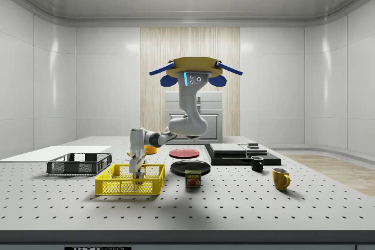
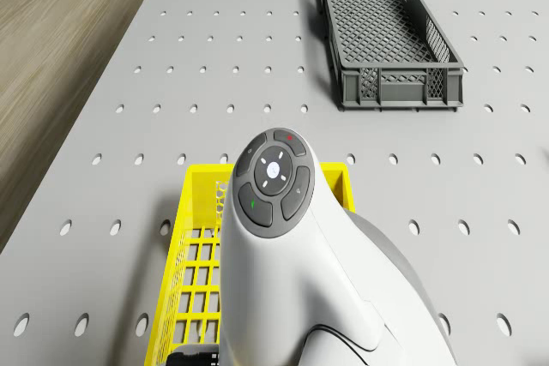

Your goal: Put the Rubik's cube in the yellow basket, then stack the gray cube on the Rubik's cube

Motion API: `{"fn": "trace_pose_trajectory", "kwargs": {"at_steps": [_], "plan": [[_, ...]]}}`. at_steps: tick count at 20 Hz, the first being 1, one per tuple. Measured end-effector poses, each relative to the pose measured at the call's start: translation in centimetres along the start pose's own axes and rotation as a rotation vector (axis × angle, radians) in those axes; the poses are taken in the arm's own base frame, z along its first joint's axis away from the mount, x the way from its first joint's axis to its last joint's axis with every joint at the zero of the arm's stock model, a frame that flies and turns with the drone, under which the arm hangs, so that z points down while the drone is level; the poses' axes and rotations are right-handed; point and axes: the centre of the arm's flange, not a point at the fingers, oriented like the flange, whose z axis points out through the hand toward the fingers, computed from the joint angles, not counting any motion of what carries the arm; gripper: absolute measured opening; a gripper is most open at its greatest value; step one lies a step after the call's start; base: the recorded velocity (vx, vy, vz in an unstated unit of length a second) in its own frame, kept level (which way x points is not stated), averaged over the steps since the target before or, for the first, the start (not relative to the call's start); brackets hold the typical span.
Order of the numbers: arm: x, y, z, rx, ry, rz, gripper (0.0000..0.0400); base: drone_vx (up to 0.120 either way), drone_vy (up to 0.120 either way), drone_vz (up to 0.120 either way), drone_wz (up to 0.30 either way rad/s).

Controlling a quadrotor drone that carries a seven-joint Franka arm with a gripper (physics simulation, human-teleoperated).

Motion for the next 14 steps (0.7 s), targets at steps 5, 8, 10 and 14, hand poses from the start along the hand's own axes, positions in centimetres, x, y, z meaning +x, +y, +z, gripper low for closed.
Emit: {"fn": "trace_pose_trajectory", "kwargs": {"at_steps": [5,8,10,14], "plan": [[0.00,0.00,0.15,0.000,0.000,0.000,0.0389,0.000,0.000,0.096,0.000],[0.00,0.00,0.16,0.000,0.000,0.000,0.0395,0.040,-0.067,0.120,0.000],[0.00,0.00,0.16,0.000,0.000,0.000,0.0397,0.120,-0.120,0.120,0.000],[0.00,0.00,0.16,0.000,0.000,0.000,0.0399,0.120,-0.120,0.100,0.000]]}}
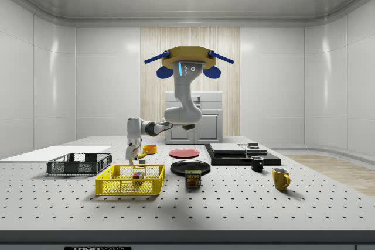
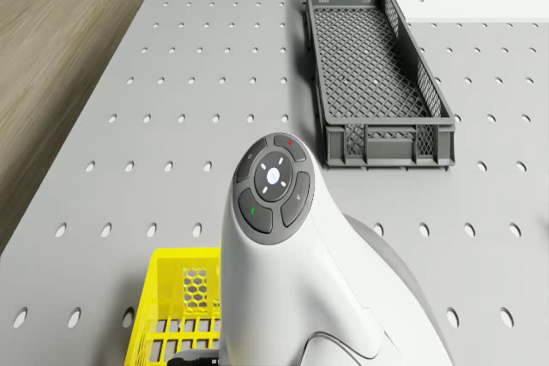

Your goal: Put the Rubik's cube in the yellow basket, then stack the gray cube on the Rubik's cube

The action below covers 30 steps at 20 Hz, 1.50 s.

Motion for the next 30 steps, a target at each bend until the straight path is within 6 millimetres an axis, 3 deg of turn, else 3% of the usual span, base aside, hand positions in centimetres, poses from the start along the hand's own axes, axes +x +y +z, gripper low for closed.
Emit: {"fn": "trace_pose_trajectory", "kwargs": {"at_steps": [3,27,30], "plan": [[0.00,0.00,0.00,0.000,0.000,0.000,0.0399,0.120,-0.120,0.000,0.000],[0.00,0.00,0.00,0.000,0.000,0.000,0.0400,0.000,-0.120,0.000,0.000],[0.00,0.00,0.00,0.000,0.000,0.000,0.0400,0.000,-0.120,-0.120,0.000]]}}
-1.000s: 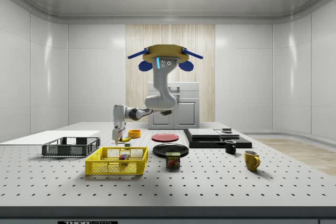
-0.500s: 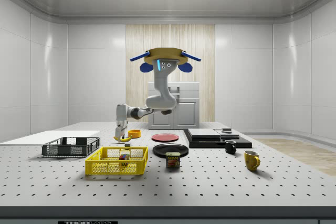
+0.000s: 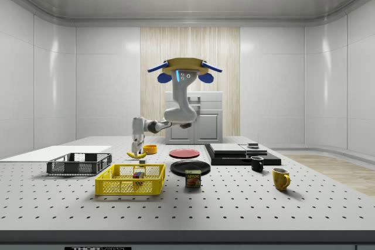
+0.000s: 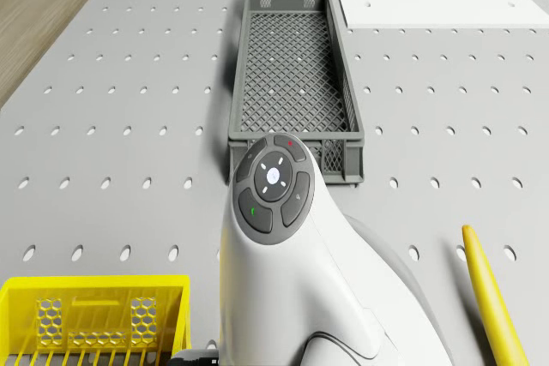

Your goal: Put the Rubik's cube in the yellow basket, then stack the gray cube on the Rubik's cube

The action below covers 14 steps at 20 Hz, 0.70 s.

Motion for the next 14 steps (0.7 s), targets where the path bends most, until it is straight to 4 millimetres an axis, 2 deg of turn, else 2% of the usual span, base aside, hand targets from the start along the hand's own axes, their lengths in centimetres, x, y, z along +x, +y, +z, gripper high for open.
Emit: {"fn": "trace_pose_trajectory", "kwargs": {"at_steps": [6,14], "plan": [[0.00,0.00,0.00,0.000,0.000,0.000,0.0400,0.000,-0.120,-0.120,0.000],[0.00,0.00,0.00,0.000,0.000,0.000,0.0400,-0.020,-0.120,-0.005,0.000]]}}
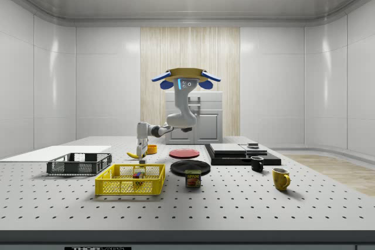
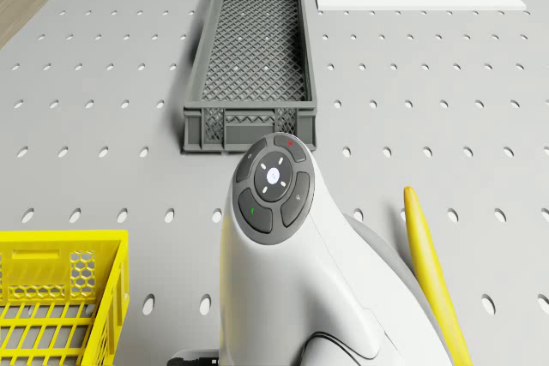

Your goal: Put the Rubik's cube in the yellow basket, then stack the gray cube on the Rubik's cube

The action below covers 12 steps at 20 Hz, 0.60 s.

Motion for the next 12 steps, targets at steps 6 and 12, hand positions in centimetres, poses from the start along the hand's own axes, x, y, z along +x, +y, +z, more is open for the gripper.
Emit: {"fn": "trace_pose_trajectory", "kwargs": {"at_steps": [6,12], "plan": [[0.0,0.0,0.0,0.000,0.000,0.000,0.0400,0.000,-0.093,0.000,0.000],[0.0,0.0,1.3,0.000,0.000,0.000,0.0400,0.000,0.000,0.000,0.000]]}}
